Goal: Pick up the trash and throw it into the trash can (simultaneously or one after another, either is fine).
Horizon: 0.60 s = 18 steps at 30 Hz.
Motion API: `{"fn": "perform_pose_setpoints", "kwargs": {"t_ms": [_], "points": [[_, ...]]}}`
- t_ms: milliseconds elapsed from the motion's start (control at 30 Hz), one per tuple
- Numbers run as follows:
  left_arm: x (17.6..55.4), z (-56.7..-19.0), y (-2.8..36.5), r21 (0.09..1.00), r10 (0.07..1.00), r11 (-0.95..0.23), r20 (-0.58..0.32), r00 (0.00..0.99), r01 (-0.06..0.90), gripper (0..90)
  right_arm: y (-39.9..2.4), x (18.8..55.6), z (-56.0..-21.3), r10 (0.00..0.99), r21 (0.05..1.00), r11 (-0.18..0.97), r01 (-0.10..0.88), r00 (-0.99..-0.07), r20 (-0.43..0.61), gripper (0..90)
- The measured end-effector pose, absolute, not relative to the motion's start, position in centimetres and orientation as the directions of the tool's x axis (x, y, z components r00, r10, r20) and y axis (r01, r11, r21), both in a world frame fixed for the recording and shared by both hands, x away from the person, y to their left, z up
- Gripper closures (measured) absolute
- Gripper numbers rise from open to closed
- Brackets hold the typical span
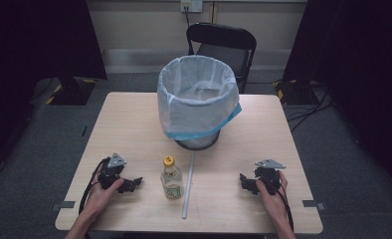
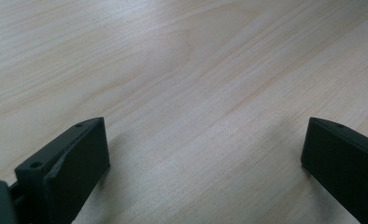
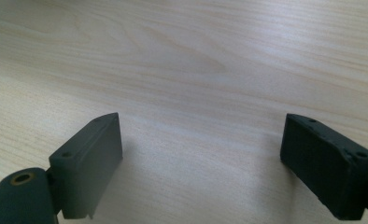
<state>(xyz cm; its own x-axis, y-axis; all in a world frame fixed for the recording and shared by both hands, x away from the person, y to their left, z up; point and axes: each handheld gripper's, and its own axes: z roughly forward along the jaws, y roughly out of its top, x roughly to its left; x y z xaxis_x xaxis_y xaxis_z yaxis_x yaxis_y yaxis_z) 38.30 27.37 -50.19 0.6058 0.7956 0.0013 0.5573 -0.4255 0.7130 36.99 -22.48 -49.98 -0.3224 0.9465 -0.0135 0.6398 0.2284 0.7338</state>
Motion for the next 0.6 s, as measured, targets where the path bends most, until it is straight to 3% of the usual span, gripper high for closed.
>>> {"fn": "perform_pose_setpoints", "kwargs": {"t_ms": [233,433,500,600], "points": [[38.2,-50.1,27.5,0.712,0.785,-0.437,0.003,0.620,0.550,2.5,-23.0,36.7,-50.0,0.933,0.733,0.252,0.632,-0.359,-0.012,12.1],[38.0,-49.7,27.4,0.720,0.773,-0.446,0.010,0.635,0.532,17.1,-23.0,36.7,-50.0,0.932,0.734,0.256,0.629,-0.363,-0.014,12.1],[37.8,-49.6,27.3,0.717,0.780,-0.455,0.034,0.625,0.529,15.8,-23.0,36.7,-50.0,0.932,0.734,0.256,0.629,-0.363,-0.014,12.1],[37.6,-49.0,27.5,0.747,0.775,-0.413,-0.012,0.631,0.521,16.6,-23.0,36.7,-50.0,0.932,0.734,0.256,0.629,-0.363,-0.014,12.1]]}}
